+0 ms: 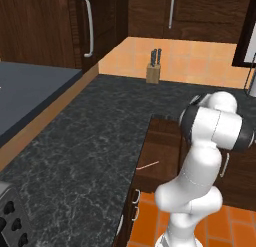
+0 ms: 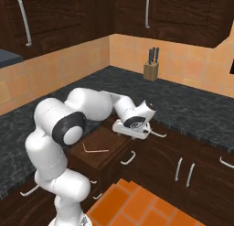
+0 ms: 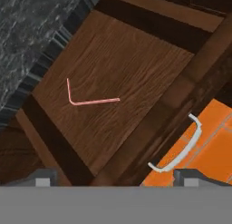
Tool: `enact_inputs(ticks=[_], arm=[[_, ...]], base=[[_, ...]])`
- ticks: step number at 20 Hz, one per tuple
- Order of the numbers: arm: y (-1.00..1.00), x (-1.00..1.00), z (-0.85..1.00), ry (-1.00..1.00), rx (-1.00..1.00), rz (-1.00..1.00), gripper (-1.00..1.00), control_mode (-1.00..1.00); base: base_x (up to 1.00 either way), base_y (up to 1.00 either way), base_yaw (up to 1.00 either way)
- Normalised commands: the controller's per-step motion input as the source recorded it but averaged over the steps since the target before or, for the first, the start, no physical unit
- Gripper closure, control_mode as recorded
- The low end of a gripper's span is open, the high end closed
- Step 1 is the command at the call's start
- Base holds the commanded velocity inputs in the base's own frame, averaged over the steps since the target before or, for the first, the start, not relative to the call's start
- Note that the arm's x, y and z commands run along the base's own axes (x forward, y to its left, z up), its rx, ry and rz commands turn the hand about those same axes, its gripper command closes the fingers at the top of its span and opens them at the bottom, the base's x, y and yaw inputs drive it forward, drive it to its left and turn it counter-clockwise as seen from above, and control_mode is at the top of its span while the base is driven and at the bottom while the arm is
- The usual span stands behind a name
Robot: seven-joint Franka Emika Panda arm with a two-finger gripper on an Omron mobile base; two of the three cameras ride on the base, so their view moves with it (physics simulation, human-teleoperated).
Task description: Take a straw from the drawer in front and place it inside the glass cup on the dining counter.
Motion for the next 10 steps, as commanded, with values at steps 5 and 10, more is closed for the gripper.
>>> enact_inputs(ticks=[5,10], arm=[[0.3,0.81,-0.09,0.23,-0.13,0.03,-1.0,-1.0],[0.13,0.59,-0.36,0.01,-0.08,0.01,-1.0,-1.0]], base=[[0.0,0.0,0.0],[0.0,0.0,0.0]])
